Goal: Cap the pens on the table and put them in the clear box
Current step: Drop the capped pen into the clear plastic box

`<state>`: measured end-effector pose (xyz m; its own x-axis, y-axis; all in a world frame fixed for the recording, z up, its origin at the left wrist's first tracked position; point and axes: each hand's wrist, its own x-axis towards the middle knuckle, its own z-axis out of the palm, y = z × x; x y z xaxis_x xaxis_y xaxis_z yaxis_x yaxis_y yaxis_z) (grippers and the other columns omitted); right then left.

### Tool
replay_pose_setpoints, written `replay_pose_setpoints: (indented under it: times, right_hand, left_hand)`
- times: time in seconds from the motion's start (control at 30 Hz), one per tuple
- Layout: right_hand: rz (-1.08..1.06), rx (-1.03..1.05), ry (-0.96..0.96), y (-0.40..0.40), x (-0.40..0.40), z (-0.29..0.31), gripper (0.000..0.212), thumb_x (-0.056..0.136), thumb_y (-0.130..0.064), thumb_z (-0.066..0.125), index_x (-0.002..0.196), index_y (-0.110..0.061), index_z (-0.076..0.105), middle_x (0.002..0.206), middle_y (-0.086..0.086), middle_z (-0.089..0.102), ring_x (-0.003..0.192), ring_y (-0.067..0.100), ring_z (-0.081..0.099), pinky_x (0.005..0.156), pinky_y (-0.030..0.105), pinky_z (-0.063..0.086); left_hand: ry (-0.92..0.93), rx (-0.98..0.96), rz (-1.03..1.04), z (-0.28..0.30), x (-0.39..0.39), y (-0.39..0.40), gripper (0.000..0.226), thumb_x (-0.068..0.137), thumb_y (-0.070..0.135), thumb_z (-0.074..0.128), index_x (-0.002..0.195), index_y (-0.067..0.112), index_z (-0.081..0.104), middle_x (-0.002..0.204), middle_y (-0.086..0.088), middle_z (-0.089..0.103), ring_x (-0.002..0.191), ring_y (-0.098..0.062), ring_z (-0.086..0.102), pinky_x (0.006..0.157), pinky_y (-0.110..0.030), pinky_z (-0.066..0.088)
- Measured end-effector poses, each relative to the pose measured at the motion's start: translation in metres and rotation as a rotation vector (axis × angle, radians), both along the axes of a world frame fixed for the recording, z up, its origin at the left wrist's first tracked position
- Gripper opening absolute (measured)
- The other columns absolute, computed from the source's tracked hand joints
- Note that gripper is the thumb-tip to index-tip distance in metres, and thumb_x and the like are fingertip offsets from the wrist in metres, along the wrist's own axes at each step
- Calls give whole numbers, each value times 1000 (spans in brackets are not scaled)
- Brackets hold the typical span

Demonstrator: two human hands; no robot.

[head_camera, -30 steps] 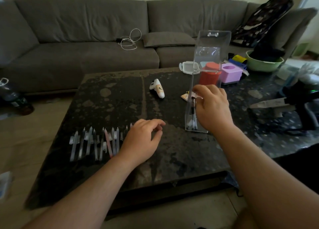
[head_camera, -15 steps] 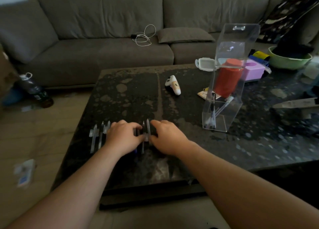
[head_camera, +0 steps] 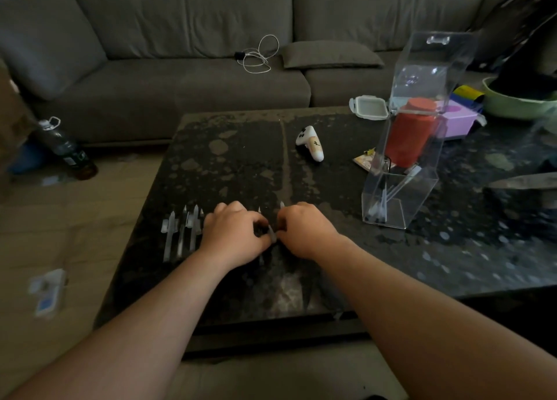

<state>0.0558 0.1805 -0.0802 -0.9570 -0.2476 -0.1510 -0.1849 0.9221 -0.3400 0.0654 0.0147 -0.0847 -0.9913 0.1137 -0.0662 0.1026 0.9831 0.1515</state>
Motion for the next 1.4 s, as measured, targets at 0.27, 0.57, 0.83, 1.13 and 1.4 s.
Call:
replay_pose_setpoints:
  times: [0.27,0.57,0.83,1.13,1.4]
  right_hand:
    - [-105,47,-30,18,6,6,35,95,-15,67,124,-16,47,109,10,58,89,25,57,71,35,47]
    - [-192,28,-108,39,4,3,25,103,-20,51,126,-14,47,124,17,58,108,32,60,81,40,48]
    - [-186,-129,59,60,2,13,24,105,-43,49,120,-34,65,109,-2,67,98,20,64,86,47,58]
    - [13,5,358,62,7,31,23,100,-43,61,120,-45,71,106,-7,61,110,25,58,83,44,52]
    - [23,8,333,56,9,34,23,101,-44,59,121,-45,70,101,-9,54,108,24,58,78,38,40]
  left_hand:
    - [64,-110,18,2,6,19,59,77,88,47,108,46,73,111,7,60,113,-24,49,93,-45,40]
    - [97,-135,-84,4,15,46,30,97,59,53,117,42,65,114,10,67,116,-24,51,100,-49,39]
    - [46,262,51,-4,-1,31,26,87,66,58,100,46,69,91,21,69,98,-14,66,98,-56,50]
    - [180,466,20,8,1,14,5,93,37,74,97,35,73,83,19,67,79,4,60,66,-16,44]
    - [237,495,37,12,4,12,10,92,31,77,100,37,76,85,22,66,80,9,57,67,-12,40]
